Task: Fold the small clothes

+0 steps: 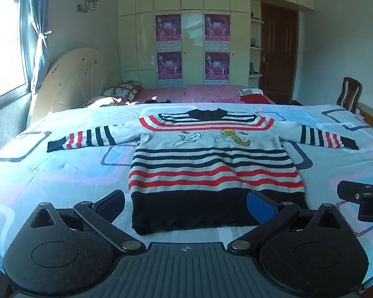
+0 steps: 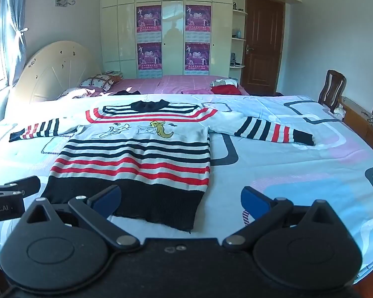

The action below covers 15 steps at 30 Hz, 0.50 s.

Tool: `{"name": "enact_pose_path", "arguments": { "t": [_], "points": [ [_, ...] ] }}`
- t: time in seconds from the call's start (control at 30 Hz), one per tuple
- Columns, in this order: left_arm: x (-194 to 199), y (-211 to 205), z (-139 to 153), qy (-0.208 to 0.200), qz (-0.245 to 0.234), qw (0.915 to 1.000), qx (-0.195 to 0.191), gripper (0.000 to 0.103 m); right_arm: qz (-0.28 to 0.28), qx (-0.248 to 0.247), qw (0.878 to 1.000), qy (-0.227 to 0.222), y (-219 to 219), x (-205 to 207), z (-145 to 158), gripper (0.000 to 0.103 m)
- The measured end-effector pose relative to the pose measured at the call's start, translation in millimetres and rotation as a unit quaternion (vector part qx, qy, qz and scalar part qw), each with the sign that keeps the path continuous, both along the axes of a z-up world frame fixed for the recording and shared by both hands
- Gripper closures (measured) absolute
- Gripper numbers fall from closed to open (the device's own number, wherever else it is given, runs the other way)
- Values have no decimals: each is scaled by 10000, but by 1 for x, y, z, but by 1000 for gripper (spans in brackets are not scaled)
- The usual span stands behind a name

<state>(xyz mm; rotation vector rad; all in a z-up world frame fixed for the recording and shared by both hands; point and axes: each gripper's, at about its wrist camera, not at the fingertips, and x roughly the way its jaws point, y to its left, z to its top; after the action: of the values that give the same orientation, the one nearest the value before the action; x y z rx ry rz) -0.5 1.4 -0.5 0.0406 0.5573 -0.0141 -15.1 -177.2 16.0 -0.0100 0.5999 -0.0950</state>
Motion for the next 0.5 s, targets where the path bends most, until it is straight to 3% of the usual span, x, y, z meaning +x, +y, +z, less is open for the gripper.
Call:
{"name": "enact_pose_path", "arguments": {
  "t": [0.5],
  "points": [
    [-1, 2, 1, -12, -2, 10000, -15, 0, -2, -17, 10000, -24, 2, -2, 2, 0]
  ]
}}
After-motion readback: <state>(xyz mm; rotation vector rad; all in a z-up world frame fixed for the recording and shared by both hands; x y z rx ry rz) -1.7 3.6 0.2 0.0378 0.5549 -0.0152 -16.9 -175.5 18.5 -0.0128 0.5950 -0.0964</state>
